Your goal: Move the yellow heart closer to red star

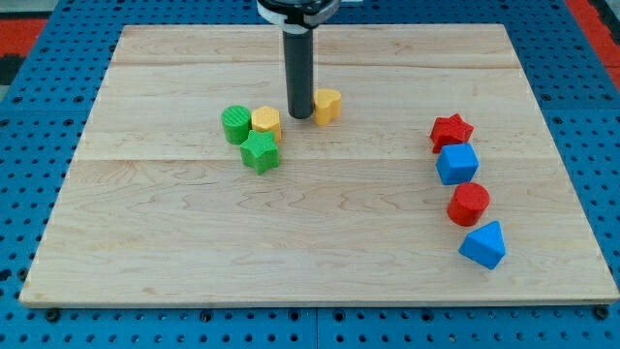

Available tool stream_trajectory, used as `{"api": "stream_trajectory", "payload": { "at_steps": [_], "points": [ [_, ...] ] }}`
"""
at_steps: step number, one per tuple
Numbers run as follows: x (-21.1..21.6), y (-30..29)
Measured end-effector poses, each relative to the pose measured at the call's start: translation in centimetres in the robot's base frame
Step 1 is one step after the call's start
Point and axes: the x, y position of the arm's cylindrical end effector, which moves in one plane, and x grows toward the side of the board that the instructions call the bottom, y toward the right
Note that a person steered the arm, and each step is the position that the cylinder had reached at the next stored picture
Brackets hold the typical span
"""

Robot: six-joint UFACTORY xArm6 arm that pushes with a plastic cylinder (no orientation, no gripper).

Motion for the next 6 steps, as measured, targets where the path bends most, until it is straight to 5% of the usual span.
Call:
{"api": "stream_trajectory", "payload": {
  "at_steps": [2, 4, 6],
  "points": [
    [-1.6, -0.2],
    [-2.4, 9.4],
    [-2.8, 7.1]
  ]
}}
